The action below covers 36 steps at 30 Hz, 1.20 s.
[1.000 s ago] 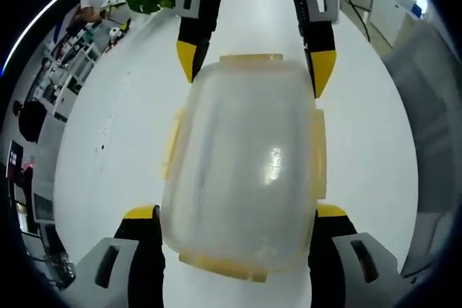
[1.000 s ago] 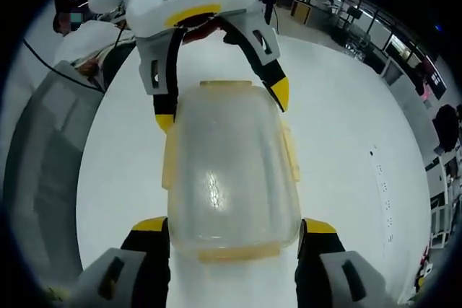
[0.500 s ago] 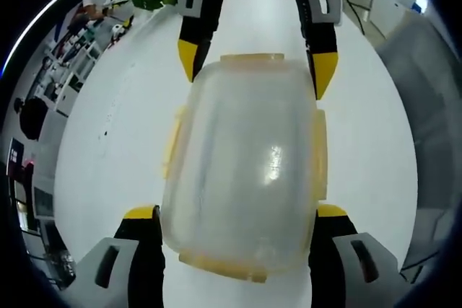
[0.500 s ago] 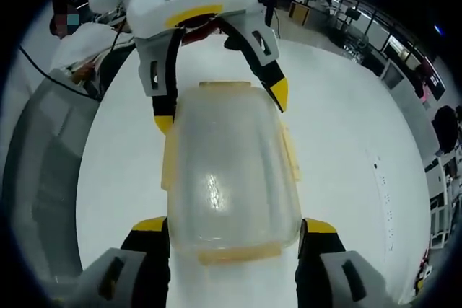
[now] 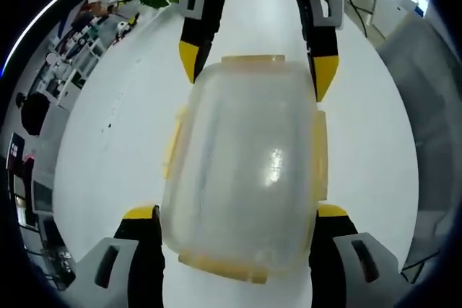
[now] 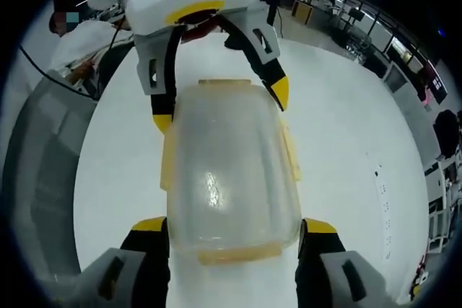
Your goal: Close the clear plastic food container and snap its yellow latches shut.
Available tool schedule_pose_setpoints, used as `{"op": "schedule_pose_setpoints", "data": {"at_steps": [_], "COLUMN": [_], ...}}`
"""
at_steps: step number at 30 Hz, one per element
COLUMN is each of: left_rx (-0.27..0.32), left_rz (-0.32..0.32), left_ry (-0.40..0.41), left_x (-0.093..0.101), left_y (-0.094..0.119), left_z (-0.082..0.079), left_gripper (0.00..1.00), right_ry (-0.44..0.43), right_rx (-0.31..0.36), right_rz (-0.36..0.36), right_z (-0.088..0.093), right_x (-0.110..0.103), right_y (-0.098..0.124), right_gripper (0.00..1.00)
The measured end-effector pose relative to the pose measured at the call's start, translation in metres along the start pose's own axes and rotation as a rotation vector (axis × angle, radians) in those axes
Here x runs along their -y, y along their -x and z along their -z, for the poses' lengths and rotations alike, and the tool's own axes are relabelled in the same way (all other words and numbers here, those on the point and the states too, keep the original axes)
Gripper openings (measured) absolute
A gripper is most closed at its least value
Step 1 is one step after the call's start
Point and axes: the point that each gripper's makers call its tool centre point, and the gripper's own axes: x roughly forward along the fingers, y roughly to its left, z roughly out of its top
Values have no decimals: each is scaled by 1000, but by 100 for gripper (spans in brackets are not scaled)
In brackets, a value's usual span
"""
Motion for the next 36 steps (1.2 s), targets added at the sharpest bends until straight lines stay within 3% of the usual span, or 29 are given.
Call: {"op": "schedule_pose_setpoints", "data": {"at_steps": [36], "left_rx": [-3], "left_rz": [-2], "left_ry": [-8], "left_x": [-37], "left_y": [-11], "left_z": [-4], "left_gripper": [82], "right_ry": [-4], "right_rx": [13], "right_rz": [8], "right_z": [-2], "right_x": [38], "right_y": [-4], "right_gripper": [70]}}
